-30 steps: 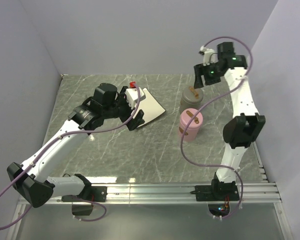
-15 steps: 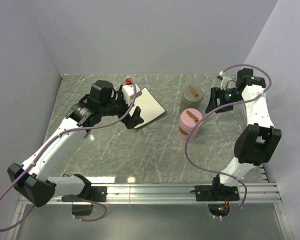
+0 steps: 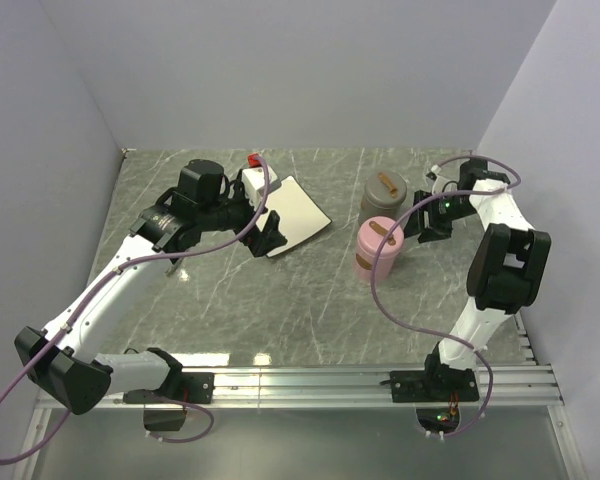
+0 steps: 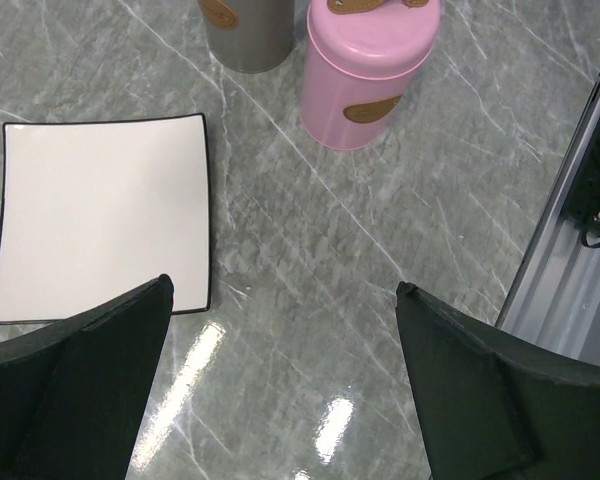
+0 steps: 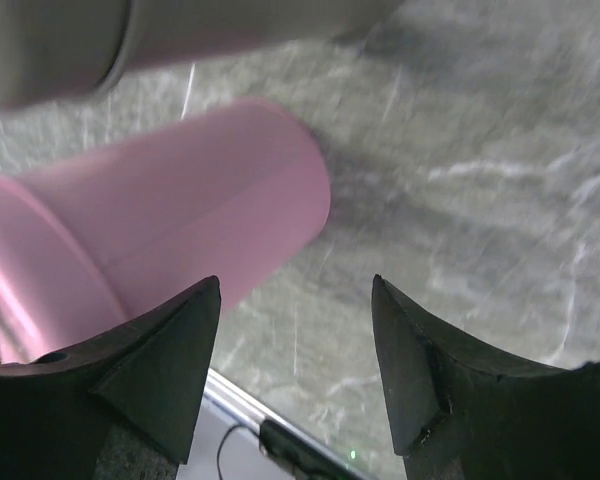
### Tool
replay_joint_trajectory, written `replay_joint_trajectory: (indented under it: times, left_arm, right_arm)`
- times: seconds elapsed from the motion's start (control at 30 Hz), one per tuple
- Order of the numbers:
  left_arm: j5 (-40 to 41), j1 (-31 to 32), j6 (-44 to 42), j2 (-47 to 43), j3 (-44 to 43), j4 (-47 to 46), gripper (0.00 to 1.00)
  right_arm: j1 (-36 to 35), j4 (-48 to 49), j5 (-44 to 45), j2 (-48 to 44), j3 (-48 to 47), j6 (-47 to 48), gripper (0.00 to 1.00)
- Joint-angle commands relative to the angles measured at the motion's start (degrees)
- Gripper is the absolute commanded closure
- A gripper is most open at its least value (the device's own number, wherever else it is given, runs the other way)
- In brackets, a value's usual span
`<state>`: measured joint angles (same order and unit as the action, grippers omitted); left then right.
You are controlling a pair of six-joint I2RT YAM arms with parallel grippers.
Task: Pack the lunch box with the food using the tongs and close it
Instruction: Move the packing box to the center of the board.
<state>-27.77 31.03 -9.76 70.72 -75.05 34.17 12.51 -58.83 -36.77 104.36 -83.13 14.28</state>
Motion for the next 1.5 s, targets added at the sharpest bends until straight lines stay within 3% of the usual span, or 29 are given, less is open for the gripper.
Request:
replay_joint_trajectory:
  times: [0.0, 0.27, 0.57, 0.87, 1.47]
  left_arm:
    - [-1.3, -0.4, 0.7, -1.7, -0.5, -1.0, 0.01]
    - [-1.9, -0.4, 0.8, -1.4, 0.1, -1.6, 0.00]
    - [-1.7, -0.5, 0.5, -1.8, 0.1, -0.9, 0.01]
    - [-1.4, -0.5, 0.6, -2.2, 0.3, -0.9, 0.01]
    - [-1.6, -0.8, 0.6, -3.3, 1.7, -1.5, 0.01]
  right_arm:
    - [0.1, 6.4, -1.5, 0.9, 0.5, -3.6, 0.31]
    - [-3.5, 7.9, -5.1, 1.8, 4.0, -2.0, 0.31]
    - [-12.2, 6.3, -5.1, -0.2, 7.5, 2.3, 0.32]
    - [-22.6, 7.3, -5.8, -3.5, 10.5, -0.7, 0.32]
    - [-31.9, 11.5, -6.6, -9.7, 16.2, -1.4, 0.33]
